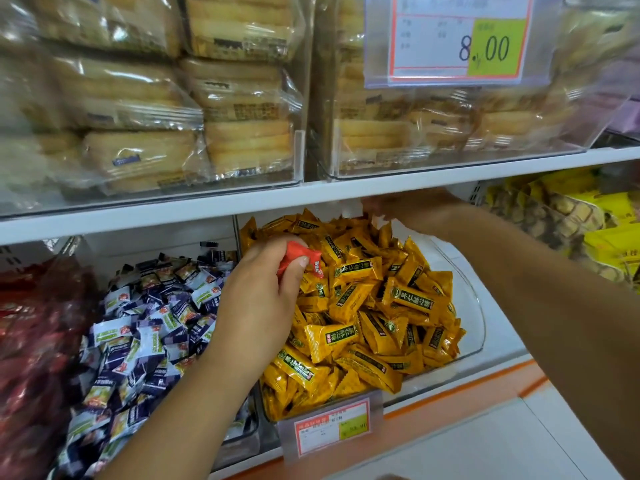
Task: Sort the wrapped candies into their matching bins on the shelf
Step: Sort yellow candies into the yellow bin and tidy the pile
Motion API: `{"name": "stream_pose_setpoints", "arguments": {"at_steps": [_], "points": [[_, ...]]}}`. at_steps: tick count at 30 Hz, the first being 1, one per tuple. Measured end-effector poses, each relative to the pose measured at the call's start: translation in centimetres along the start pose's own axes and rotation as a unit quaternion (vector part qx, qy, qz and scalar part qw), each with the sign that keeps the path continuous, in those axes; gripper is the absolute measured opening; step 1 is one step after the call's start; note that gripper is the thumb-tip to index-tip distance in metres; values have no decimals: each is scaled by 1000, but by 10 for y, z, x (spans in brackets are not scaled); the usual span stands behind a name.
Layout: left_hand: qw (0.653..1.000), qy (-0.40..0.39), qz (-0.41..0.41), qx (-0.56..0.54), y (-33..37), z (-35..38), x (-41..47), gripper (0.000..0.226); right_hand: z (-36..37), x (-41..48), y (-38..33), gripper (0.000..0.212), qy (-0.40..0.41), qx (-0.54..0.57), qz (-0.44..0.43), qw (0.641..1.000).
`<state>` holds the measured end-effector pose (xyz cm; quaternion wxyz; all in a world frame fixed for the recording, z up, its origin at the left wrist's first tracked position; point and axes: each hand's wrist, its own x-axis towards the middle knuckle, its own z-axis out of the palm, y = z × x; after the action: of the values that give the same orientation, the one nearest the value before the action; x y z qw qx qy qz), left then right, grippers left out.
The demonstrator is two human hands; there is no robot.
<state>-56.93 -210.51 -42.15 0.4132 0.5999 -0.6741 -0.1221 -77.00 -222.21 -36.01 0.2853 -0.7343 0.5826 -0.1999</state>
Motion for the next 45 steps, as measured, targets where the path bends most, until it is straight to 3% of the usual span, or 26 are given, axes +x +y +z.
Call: {"name": "stream_pose_setpoints", "arguments": {"at_steps": [5,9,13,15,19,22,26,32,38,42,45], "points": [[1000,-3,8,23,0,0,0,18,19,18,4,28,-70,-227,25,971],[1000,-11,10,22,-1,0,0,9,28,28,7,26,-57,-270,22,961],[1000,-7,6,11,-2,1,0,10,22,25,14,23,-17,-185,1,983],[1000,-8,4,3,-2,0,0,14,16,22,22,11,11,-55,11,998],[1000,-22,-3,-14,1,-1,-1,17,3,-1,25,21,81,151,4,985],[1000,-19,-2,-9,1,-1,-1,16,1,-26,12,12,53,219,-40,974],[1000,-18,-10,-2,2,-1,-1,15,5,-39,12,17,-14,312,-61,948],[1000,-13,-19,6,2,1,-1,13,17,-41,12,15,-11,253,-61,965],[1000,-15,-11,-23,1,-1,-1,28,23,-47,-11,24,-49,241,-102,964],[991,49,-59,-105,-1,-13,1,14,35,-48,-26,21,-34,257,-102,960],[985,96,-95,-105,-13,-42,4,9,49,-46,-40,20,-30,271,-93,958]]}}
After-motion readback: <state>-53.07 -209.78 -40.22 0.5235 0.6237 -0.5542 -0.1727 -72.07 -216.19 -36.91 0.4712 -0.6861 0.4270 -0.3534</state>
